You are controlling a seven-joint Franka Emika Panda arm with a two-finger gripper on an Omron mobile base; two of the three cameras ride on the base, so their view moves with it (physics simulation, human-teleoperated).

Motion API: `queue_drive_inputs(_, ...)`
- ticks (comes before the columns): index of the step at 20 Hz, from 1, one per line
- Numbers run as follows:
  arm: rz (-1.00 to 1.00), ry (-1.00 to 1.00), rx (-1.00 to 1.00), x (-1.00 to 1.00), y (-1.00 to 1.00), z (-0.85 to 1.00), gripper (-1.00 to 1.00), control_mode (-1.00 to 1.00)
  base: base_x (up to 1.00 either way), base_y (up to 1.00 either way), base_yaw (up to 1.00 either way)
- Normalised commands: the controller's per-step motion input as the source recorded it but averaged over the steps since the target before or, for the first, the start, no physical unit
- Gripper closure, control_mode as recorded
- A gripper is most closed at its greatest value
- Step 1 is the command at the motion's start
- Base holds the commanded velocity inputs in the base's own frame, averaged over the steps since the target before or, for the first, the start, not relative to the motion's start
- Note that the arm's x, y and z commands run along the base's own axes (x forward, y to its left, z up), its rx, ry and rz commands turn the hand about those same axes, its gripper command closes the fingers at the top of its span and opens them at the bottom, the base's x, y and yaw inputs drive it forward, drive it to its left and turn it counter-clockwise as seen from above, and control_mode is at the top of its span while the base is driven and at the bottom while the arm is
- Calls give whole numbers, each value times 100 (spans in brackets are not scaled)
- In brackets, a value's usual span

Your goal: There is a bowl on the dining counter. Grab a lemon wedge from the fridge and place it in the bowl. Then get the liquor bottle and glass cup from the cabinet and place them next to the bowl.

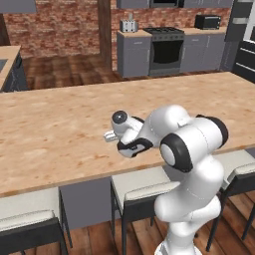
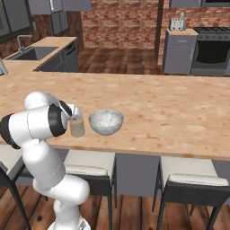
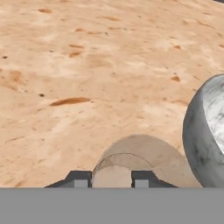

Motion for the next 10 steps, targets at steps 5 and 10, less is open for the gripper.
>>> queue_drive_inputs(5, 0, 0, 0, 6, 0, -3, -100, -100, 0, 0, 0)
queue_drive_inputs(10, 0, 0, 0, 3, 0, -1, -100, -100, 0, 0, 0)
